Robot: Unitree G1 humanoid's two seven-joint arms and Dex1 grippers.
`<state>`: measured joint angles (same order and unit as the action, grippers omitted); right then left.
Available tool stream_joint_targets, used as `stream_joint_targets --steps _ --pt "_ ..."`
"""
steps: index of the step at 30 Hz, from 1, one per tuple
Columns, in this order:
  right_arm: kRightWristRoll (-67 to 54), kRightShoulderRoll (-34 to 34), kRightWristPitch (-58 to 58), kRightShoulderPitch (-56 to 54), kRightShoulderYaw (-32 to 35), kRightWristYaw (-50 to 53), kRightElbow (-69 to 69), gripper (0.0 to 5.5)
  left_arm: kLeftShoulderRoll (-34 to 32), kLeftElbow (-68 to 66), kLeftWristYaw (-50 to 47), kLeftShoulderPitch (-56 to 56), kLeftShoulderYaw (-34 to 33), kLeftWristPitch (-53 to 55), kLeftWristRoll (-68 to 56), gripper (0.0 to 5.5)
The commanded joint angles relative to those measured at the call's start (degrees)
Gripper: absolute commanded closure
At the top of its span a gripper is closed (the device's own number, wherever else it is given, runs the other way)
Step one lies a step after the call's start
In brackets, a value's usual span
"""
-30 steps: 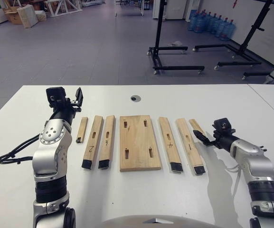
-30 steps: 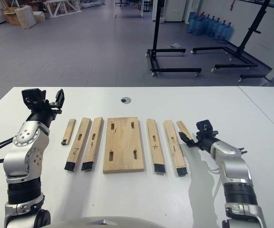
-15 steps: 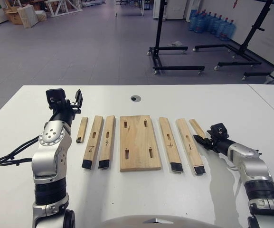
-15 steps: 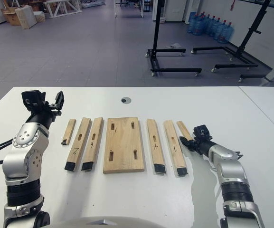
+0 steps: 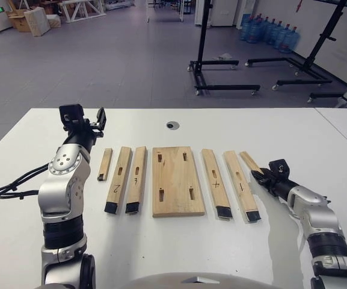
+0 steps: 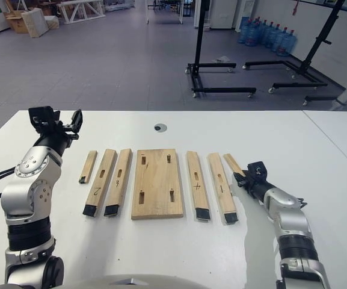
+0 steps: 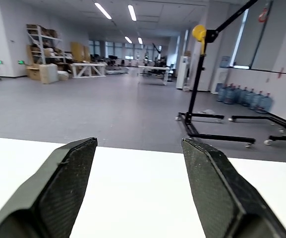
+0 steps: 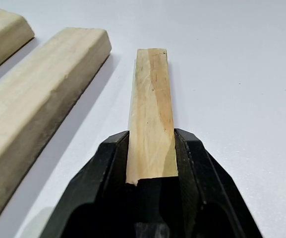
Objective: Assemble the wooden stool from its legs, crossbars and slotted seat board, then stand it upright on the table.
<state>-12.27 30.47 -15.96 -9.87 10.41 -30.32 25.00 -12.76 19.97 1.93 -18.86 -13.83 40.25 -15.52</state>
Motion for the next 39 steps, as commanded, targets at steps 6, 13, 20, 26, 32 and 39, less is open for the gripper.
stream_joint_targets --steps 6,13,20,26,32,39 --pt "-5.7 0.4 -1.6 -11.8 3.9 -0.4 -9.3 4.21 4.3 -3.9 5.0 -9.6 -5.0 17.0 -18.8 2.39" --pt "-3.5 -7.6 -1.2 -23.8 -8.1 -0.2 -21.1 4.21 13.0 -10.1 0.7 -16.2 -13.8 21.4 -36.1 2.39" --pt "-0.5 -14.3 0.6 -21.4 -17.1 -0.7 -24.9 4.21 18.3 -14.1 -2.0 -17.5 -12.1 18.7 -41.7 2.39" --pt "-5.5 -17.7 -5.4 -19.8 -17.7 -1.7 -31.2 4.21 19.2 -15.8 -2.6 -17.2 -11.0 15.2 -43.2 2.39" --pt "-6.4 -18.4 -7.9 -18.3 -18.6 -2.2 -33.0 4.21 19.5 -16.7 -3.8 -18.2 -10.8 12.8 -45.9 2.39" --pt "-5.9 -17.5 -7.4 -17.6 -18.8 -2.7 -32.7 4.21 18.9 -16.2 -5.8 -17.8 -10.1 13.3 -51.7 2.39"
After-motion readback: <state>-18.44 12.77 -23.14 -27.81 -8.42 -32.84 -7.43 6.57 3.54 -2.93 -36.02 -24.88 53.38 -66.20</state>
